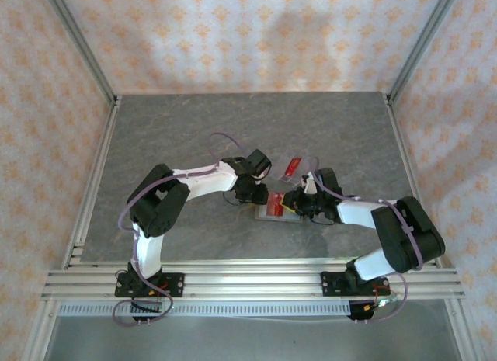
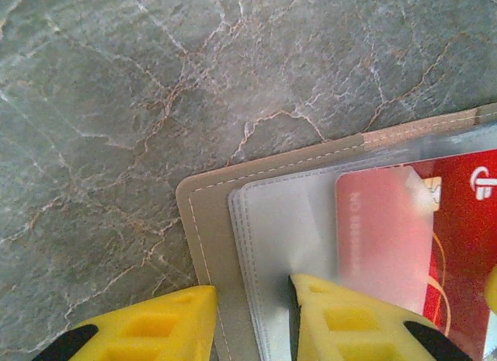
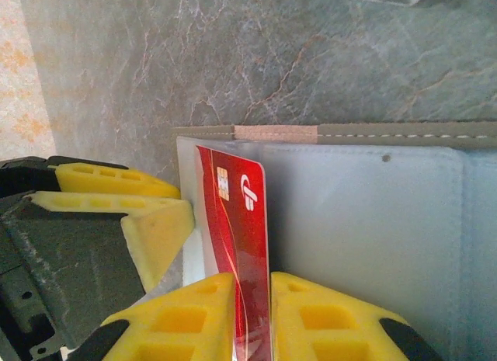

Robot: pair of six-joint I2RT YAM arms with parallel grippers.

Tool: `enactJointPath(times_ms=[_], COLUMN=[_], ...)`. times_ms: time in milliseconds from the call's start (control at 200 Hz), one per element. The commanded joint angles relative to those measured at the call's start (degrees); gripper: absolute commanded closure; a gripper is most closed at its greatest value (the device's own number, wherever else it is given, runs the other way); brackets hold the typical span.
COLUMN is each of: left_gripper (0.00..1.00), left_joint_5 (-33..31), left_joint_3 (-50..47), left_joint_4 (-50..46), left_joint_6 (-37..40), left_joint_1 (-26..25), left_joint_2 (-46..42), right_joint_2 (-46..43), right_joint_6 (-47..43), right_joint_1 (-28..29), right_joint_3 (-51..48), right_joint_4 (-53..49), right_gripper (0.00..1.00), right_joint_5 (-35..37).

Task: Put the credit cards into the card holder
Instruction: Insert the credit card into the card slot.

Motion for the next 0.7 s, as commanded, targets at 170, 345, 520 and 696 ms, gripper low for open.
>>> enactJointPath(times_ms=[170, 345, 520, 696], left_gripper=[0.7, 0.7, 0.7, 0.7], left_joint_5=[-5.33, -5.49, -5.46, -5.6], left_joint_3=[-2.76, -2.7, -2.7, -2.73], left_joint_4=[-2.4, -2.32, -2.23, -2.23], left_joint_6=[1.12, 1.04, 0.77, 0.77], left_joint_1=[0.6, 0.19, -0.01, -0.12], left_joint_2=[5.7, 6.17, 6.2, 6.17], right_joint_2=[2.03, 2.76, 5.33, 6.21], right_joint_6=[0.71, 1.64, 2.97, 2.59], right_joint_1=[0.54, 0.74, 0.77, 1.0], right_joint_3=[-1.19, -1.54, -2.15, -2.2], right_joint_4=[2.85, 4.45, 7.65, 7.12], right_gripper=[0.77, 0.74, 0.77, 0.8], right_joint_5=[0.4, 0.05, -0.39, 0.56])
